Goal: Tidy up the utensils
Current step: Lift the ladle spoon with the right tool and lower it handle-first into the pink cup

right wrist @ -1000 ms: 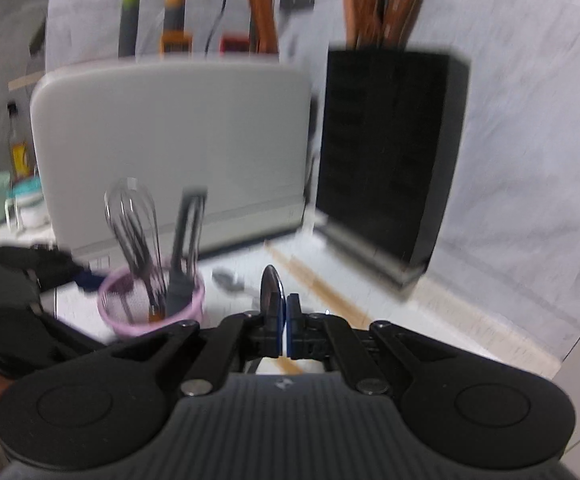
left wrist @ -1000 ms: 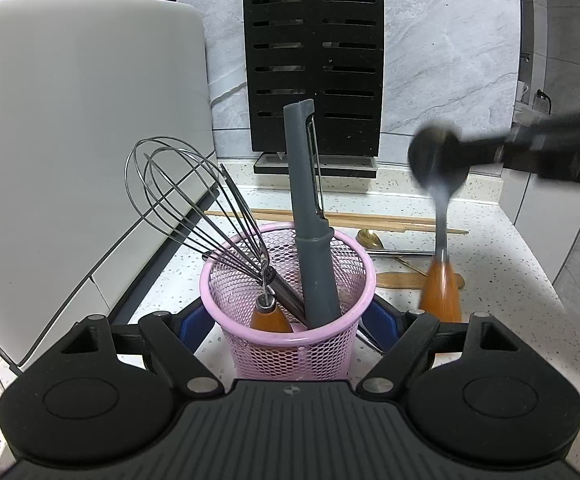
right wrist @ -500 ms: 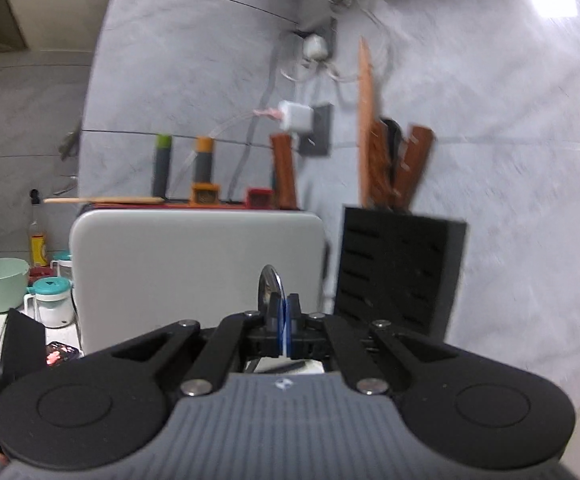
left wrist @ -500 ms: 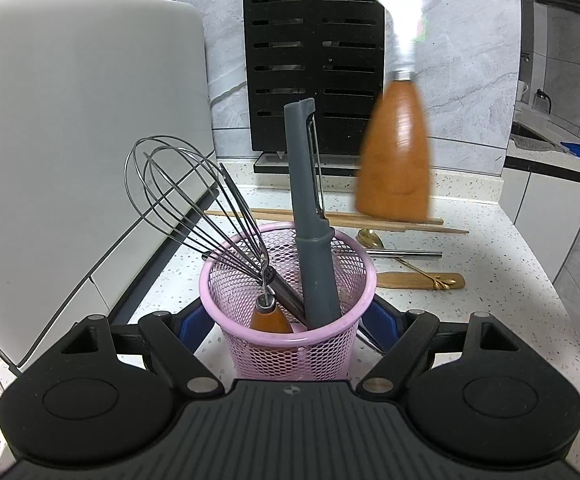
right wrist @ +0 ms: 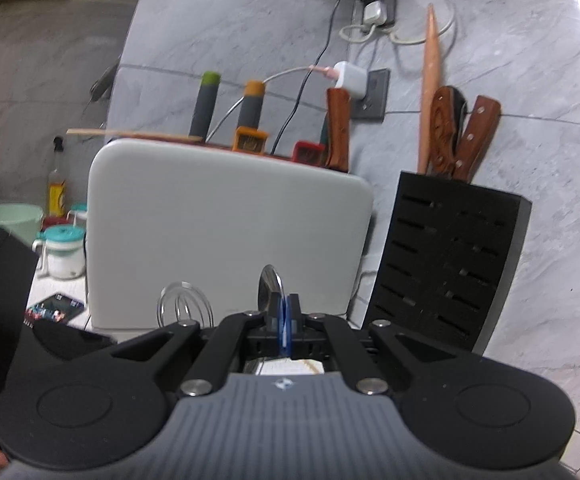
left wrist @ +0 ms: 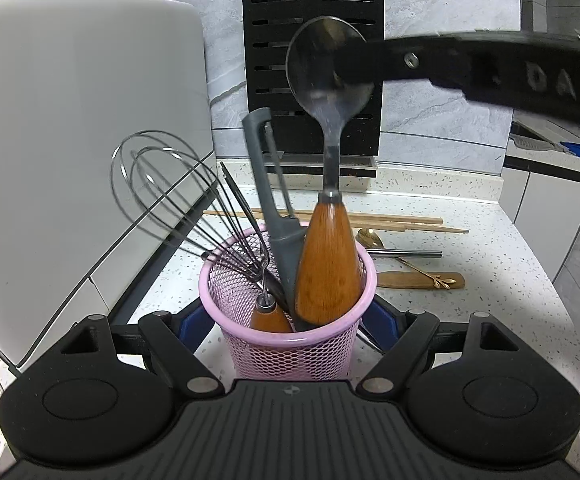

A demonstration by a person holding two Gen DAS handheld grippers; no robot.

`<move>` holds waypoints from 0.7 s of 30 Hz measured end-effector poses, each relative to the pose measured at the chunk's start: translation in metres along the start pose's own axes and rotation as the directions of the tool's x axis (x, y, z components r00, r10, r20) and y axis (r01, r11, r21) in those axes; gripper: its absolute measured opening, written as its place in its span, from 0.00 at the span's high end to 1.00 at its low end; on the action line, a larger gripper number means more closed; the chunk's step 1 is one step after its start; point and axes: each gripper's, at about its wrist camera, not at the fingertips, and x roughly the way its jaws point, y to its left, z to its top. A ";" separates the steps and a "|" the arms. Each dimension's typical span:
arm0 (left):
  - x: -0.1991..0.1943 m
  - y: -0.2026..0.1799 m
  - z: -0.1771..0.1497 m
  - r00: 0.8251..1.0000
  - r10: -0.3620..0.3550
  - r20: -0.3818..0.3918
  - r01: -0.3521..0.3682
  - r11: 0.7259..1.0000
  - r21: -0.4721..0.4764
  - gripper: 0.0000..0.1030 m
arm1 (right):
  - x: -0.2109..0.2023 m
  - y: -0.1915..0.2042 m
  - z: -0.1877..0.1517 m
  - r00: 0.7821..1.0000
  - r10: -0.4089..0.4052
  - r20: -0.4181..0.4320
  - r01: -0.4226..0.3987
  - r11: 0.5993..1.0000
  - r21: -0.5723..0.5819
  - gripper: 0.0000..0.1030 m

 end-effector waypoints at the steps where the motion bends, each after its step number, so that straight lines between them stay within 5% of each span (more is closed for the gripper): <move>1: 0.000 0.000 0.000 1.000 0.001 0.000 -0.001 1.000 0.000 0.10 | -0.003 0.001 -0.002 1.000 0.006 -0.003 -0.006 1.000 -0.008 1.00; 11: 0.000 0.000 0.000 1.000 0.000 0.000 0.000 1.000 0.000 0.10 | -0.014 0.011 -0.015 0.997 0.062 -0.043 -0.067 0.991 -0.114 1.00; 21: -0.001 -0.001 0.000 1.000 -0.003 0.000 0.003 1.000 0.003 0.10 | 0.003 0.017 -0.029 0.979 0.095 -0.180 -0.120 0.984 -0.134 1.00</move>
